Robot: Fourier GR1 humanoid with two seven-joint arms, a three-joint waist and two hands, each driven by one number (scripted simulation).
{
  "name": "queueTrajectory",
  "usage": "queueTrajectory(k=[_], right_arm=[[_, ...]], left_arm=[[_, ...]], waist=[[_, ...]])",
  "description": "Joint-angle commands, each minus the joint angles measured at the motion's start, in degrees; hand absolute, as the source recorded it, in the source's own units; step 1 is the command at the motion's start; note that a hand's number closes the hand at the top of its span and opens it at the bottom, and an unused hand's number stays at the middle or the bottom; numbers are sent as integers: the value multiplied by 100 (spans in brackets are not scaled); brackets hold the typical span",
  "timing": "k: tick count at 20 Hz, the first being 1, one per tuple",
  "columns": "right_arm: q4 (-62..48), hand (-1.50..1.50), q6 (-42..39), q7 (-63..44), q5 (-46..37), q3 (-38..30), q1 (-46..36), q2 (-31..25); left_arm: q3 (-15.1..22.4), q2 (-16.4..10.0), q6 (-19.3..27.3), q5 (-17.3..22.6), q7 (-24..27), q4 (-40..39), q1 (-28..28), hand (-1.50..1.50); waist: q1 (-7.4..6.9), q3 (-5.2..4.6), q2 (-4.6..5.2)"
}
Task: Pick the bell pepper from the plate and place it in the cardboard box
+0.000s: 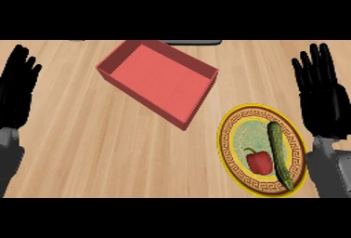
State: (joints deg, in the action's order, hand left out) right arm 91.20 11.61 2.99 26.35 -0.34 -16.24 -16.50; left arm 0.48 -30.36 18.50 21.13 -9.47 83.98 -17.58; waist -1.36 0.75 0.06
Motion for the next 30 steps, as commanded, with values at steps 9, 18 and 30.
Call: queueTrajectory(k=[9, 18, 30], right_arm=[[-160, 150, 972, 618, -2837, 723, 501, -712], [287, -150, 606, 1353, -3371, 1034, 1393, -922], [1287, -150, -1537, -1613, -5031, 2023, 1473, -3193]], left_arm=[[1118, 88, -87, -1166, 423, 96, 1248, 0], [1213, 424, -49, -1424, 538, 295, 1670, 0], [1119, 336, -106, -1477, 456, 362, 1564, 0]], waist=[[196, -89, -3], [163, -82, -28], [162, -103, -27]])
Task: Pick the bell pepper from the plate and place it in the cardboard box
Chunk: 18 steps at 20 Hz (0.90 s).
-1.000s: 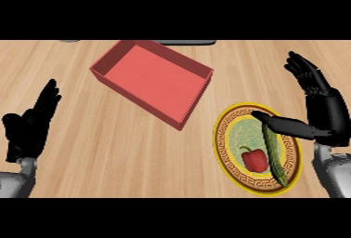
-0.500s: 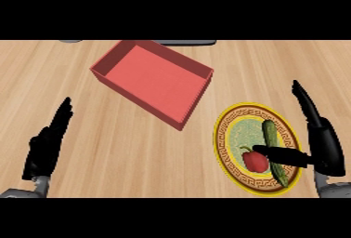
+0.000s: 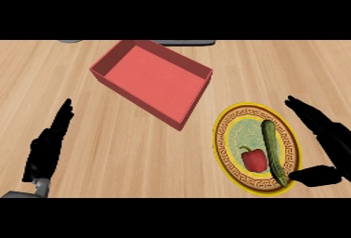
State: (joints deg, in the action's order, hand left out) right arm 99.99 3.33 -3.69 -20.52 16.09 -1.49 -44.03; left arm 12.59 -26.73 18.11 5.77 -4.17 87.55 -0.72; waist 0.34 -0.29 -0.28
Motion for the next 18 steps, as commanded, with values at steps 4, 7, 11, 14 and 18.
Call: queueTrajectory(k=[4, 7, 11, 14, 18], right_arm=[[1225, -150, -1550, -2074, -244, 709, -110, -413], [1362, -150, -1859, -2975, -511, 1100, -544, 159], [1008, -150, -1828, -3281, -1136, 1316, -444, 760], [881, -150, -1828, -3065, -1451, 1164, -301, 1081], [680, -150, -2065, -3166, -1632, 980, -286, 1220]], left_arm=[[-221, 6, -189, 63, 128, -364, -149, 0], [170, 266, 166, -359, -425, 255, -173, 0], [-271, 260, -238, -196, -30, -292, -256, 0], [-337, 418, -251, -448, 12, -265, -211, 0], [-547, 339, -573, -300, -161, 8, 7, 0]], waist=[[-8, 12, 19], [-78, 24, 20], [-43, 27, 30], [-39, 29, 27], [-50, 30, 27]])
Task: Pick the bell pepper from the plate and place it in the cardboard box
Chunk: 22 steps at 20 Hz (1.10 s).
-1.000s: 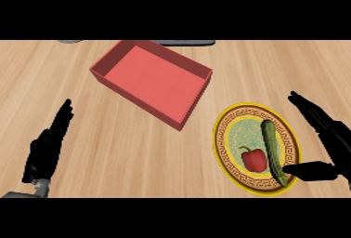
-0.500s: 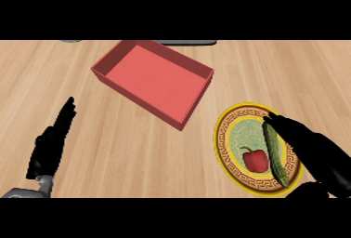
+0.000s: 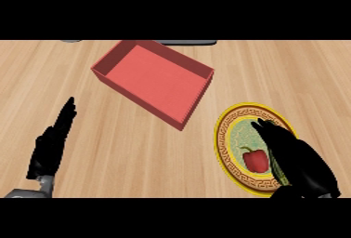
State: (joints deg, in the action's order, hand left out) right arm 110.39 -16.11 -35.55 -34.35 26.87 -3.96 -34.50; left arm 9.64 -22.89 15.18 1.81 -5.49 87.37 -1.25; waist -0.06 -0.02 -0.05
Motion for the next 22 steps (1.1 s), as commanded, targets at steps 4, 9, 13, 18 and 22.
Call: queueTrajectory(k=[4, 9, 13, 18, 22], right_arm=[[-615, -150, 169, 485, -735, -73, 483, 351], [49, -150, -528, 214, -820, -312, 610, 639], [-371, -150, -362, 950, -1017, -670, 686, 567], [-1107, -150, -381, 790, -1432, -489, 134, 1411], [-1016, -150, -372, 1115, -1444, -884, 274, 1336]], left_arm=[[-336, 98, -364, -79, -20, 0, 17, 0], [-480, 330, -476, -379, 129, 68, 230, 0], [-438, 550, -465, -599, -223, 254, 109, 0], [-653, 643, -722, -637, 21, 1, 174, 0], [-567, 903, -527, -1008, -136, 102, 78, 0]], waist=[[11, 3, 2], [14, 2, -2], [14, 3, -1], [-5, 2, 4], [7, 3, 3]])
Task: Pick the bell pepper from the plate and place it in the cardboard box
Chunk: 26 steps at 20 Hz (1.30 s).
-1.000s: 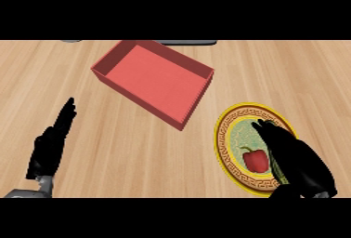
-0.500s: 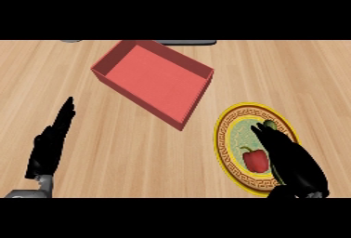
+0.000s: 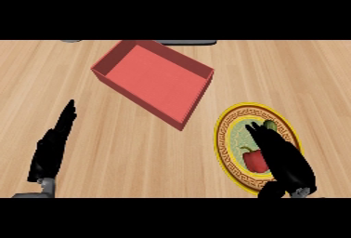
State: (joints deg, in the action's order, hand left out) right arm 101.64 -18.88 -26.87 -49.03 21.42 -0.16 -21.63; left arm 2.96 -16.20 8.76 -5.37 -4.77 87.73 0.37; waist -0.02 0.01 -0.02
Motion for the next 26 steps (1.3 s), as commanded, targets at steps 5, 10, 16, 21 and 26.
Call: queueTrajectory(k=[5, 10, 16, 21, 26], right_arm=[[238, -150, -202, 212, -347, -154, 384, 160], [-382, -150, 21, 450, -719, -244, 141, 494], [-581, -150, -55, 660, -827, -248, 353, 555], [-953, 150, 144, 905, -1072, -232, -142, 781], [-877, 150, 1283, 1373, -1590, -476, 243, 276]], left_arm=[[-358, 126, -305, 10, -44, 326, 259, 0], [-457, 226, -377, -257, 63, 209, 205, 0], [-343, 385, -459, -372, -214, 447, 262, 0], [-584, 365, -597, -324, 116, -24, 42, 0], [-425, 542, -393, -577, 398, -147, 184, 0]], waist=[[4, -1, -4], [-3, -1, -1], [0, -1, -3], [-10, -1, 1], [16, -1, -1]])
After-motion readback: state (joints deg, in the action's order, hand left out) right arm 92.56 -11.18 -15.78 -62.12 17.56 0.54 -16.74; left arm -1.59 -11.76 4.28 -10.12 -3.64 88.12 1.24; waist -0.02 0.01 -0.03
